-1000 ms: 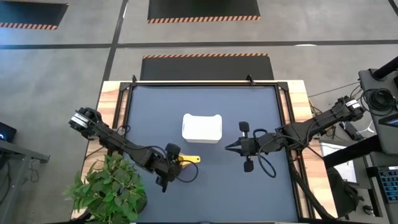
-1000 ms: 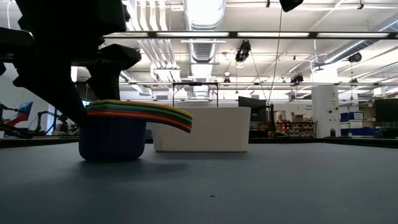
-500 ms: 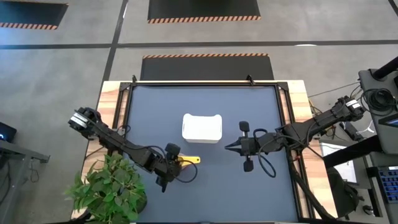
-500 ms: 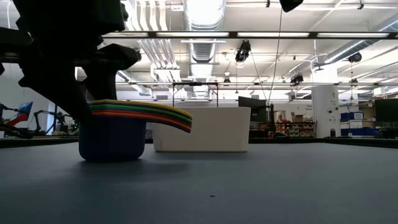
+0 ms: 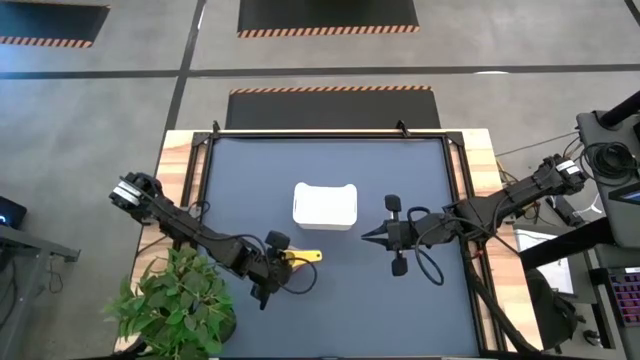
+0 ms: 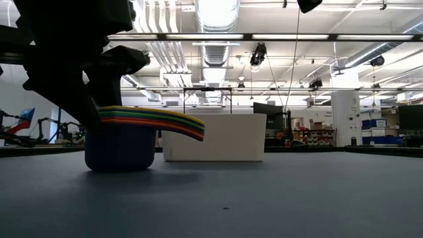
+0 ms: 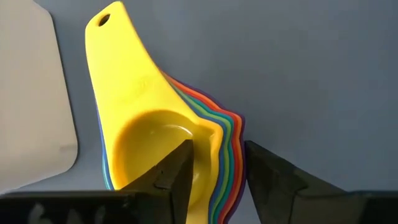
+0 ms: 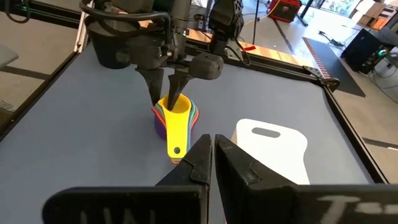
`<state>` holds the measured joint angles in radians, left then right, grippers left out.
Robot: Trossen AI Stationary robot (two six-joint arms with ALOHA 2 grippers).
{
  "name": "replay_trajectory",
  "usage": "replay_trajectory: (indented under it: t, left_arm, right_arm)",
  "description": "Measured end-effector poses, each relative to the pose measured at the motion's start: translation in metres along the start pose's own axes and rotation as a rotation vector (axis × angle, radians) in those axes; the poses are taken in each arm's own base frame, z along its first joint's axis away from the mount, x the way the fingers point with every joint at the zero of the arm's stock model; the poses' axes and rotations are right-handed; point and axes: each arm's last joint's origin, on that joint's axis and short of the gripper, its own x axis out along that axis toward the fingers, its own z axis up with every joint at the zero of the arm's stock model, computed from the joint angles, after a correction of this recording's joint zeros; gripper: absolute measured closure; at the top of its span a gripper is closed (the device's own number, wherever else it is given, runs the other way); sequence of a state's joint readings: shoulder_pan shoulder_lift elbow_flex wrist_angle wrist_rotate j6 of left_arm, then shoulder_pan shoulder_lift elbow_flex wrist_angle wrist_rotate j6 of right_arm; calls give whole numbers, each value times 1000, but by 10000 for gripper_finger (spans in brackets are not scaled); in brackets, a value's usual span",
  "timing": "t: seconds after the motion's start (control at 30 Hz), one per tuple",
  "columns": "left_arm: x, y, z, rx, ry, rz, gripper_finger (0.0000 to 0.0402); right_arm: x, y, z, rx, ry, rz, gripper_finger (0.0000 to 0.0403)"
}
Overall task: Nest measuring cups in basket
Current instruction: Put the stacked measuring cups into the white bin
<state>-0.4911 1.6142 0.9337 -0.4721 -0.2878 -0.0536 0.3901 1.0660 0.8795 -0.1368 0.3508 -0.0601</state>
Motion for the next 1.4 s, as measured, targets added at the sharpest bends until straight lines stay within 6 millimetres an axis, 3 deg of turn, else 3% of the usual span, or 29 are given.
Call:
replay_trajectory:
  t: [0.33, 1.4]
  left_arm:
    - [0, -1, 0, 0, -2, -11, 313]
    - [-5, -1, 3, 31, -12, 1, 315]
  right_arm:
    - [0, 0, 0, -1, 0, 0, 394]
    - [0, 0, 0, -3, 1, 0, 394]
